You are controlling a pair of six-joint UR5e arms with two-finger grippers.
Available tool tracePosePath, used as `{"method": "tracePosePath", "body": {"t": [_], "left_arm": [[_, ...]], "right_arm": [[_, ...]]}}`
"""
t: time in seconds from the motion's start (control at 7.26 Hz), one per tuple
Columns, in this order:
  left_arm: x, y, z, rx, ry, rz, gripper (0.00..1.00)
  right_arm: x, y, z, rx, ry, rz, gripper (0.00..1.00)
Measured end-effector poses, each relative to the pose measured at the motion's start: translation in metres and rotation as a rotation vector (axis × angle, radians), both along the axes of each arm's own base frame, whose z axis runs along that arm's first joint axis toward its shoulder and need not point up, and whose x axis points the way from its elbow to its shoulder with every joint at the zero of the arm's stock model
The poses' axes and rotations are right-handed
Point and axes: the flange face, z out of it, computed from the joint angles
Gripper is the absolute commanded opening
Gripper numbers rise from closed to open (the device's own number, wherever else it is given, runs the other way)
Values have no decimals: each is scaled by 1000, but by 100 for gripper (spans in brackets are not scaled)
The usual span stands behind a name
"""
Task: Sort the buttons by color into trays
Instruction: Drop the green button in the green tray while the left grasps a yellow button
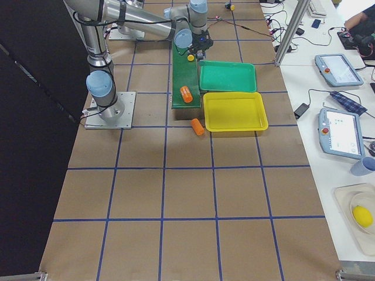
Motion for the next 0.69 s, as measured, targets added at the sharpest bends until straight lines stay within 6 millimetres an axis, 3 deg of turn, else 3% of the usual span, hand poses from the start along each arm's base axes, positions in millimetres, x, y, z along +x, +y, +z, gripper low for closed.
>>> {"method": "tracePosePath", "body": {"t": [0.14,0.28,0.41,0.69], "left_arm": [[18,-19,-23,19,-31,36,100],[28,-33,-44,29,-40,53,100],[32,-40,-59,35,-35,66,100],[33,-48,-83,44,-22,94,100]], "right_arm": [[-1,-20,-17,-33,33,-8,7],[-2,-35,-34,-65,66,-15,82],[-4,-42,-46,-73,85,-20,100],[-9,-43,-54,-54,95,-24,100]]}}
